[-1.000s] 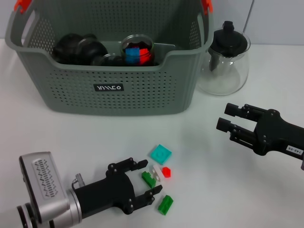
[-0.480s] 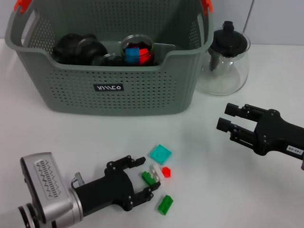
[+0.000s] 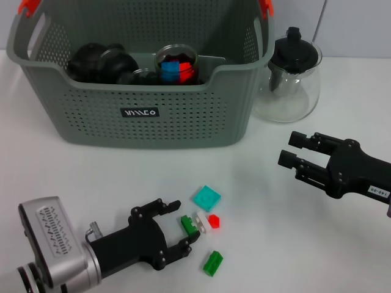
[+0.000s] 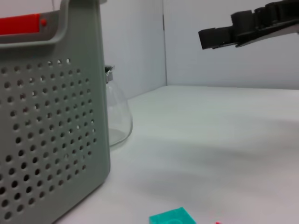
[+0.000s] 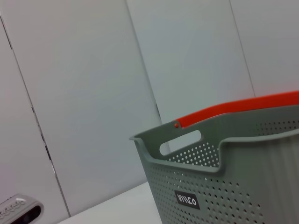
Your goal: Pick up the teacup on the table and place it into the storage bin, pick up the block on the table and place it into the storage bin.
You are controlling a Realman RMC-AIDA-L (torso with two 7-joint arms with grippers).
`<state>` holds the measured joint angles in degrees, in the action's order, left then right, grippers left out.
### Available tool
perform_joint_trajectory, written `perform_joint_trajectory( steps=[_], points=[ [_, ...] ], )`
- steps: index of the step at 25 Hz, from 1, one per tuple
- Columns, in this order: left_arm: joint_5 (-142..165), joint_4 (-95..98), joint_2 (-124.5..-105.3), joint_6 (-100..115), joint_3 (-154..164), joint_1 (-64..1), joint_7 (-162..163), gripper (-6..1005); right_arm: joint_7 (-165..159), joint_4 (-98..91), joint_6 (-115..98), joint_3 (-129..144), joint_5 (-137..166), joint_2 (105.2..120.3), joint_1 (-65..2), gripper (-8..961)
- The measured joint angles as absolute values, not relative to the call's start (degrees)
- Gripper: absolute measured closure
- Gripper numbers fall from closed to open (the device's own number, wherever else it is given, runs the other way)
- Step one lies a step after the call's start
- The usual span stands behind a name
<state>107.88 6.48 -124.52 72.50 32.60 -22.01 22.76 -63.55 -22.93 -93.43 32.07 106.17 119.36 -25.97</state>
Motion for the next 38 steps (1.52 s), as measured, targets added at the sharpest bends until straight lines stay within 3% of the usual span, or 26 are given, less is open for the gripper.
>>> perform_joint_trajectory(
  steps=[20,30,38],
  points=[
    [108.2,6.19,-124.63,71.28,33.93,-22.5,22.67,325,-63.54,-22.85,-93.43,32.16,106.17,119.36,-26.1,396],
    [108.18,6.57,-124.34,72.88,33.66,-22.45,23.28,597,-63.54,-22.85,-93.44,32.14,106.17,119.36,-25.9,395],
    [108.15,18.63,-123.86,82.2,33.68,-17.4,35.44,582,-63.55,-22.93,-93.73,32.08,106.17,119.36,-25.84,395]
  ],
)
